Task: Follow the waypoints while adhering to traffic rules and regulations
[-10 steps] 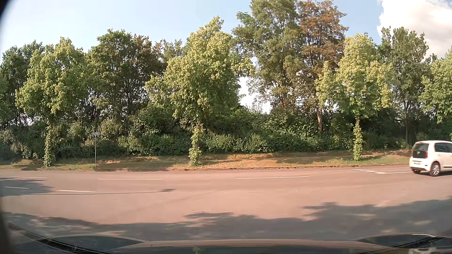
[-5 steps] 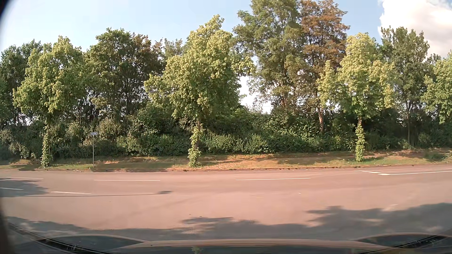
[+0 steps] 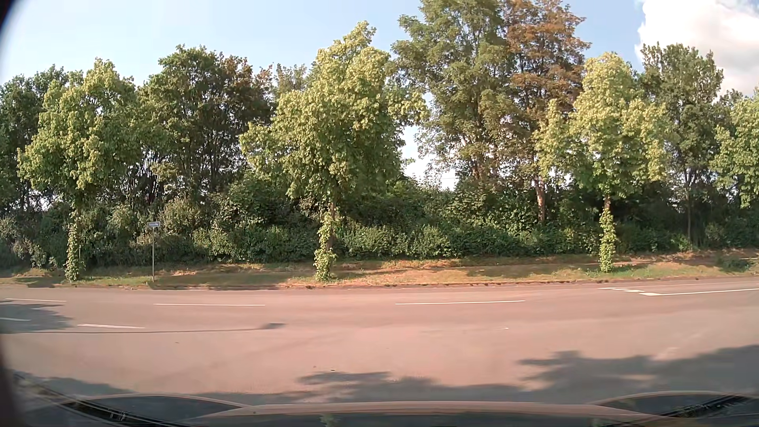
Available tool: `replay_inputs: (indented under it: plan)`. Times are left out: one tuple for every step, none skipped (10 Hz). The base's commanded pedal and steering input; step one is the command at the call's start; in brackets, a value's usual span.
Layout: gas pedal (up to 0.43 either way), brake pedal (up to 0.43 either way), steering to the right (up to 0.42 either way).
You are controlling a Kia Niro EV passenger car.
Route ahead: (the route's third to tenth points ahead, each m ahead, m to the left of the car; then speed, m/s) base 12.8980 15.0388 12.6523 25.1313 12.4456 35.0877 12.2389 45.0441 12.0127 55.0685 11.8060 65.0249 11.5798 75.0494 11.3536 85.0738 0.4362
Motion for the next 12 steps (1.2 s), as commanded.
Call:
replay_inputs:
  plan:
    - [0.000, 0.220, 0.005]
    - [0.000, 0.220, 0.005]
    - [0.000, 0.220, 0.005]
    - [0.000, 0.220, 0.005]
    - [0.000, 0.213, 0.005]
    - [0.000, 0.220, 0.005]
    - [0.000, 0.213, 0.005]
    - [0.000, 0.220, 0.005]
    - [0.000, 0.220, 0.005]
    - [0.000, 0.220, 0.005]
    - [0.000, 0.213, 0.005]
    - [0.000, 0.213, 0.005]
